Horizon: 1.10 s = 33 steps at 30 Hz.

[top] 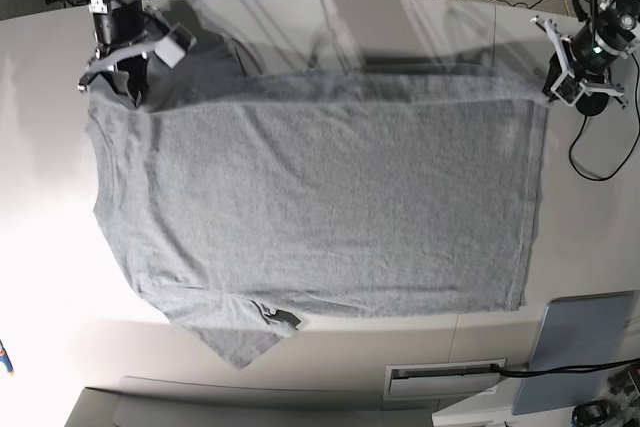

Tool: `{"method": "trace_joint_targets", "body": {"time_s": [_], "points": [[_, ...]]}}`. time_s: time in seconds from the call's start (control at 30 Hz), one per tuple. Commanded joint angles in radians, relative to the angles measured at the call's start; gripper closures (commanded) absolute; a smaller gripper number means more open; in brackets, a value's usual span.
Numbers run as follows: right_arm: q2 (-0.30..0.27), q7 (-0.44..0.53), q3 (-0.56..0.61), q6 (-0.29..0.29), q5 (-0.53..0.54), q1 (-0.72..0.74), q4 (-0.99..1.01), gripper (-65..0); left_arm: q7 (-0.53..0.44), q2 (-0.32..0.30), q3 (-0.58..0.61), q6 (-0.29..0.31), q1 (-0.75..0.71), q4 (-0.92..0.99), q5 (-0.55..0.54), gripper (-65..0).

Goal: Fold the T-shirt properly
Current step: 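Grasp the shoulder edge with both grippers and fold it over the body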

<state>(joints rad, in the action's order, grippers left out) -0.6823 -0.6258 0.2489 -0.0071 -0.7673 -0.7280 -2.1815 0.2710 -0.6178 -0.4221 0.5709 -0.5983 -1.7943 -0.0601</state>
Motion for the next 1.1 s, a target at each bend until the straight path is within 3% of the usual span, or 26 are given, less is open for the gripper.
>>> {"method": "trace_joint_targets", "body": {"time_s": [0.0,0.33,0.67,1.07], "points": [[-0.015,0.014,-0.008,-0.016,0.005,0.024,-0.014,0.0,-0.016,-0.010,-0.012,-0.013,0.020,-0.001,-0.008,0.0],[-0.011,0.058,0.069,-0.013,0.068,0.256,0.131,0.0,-0.016,0.000,-0.012,0.002,0.148,0.074,-0.039,0.0],[0.042,0.056,0.196,-0.013,0.068,0.452,0.256,0.0,-0.016,0.000,-0.012,0.001,0.206,0.080,-0.038,0.0],[0.045,0.013,0.228,-0.030,0.041,0.496,0.268,0.0,-0.016,0.000,-0.012,0.001,0.251,0.080,-0.039,0.0]]}}
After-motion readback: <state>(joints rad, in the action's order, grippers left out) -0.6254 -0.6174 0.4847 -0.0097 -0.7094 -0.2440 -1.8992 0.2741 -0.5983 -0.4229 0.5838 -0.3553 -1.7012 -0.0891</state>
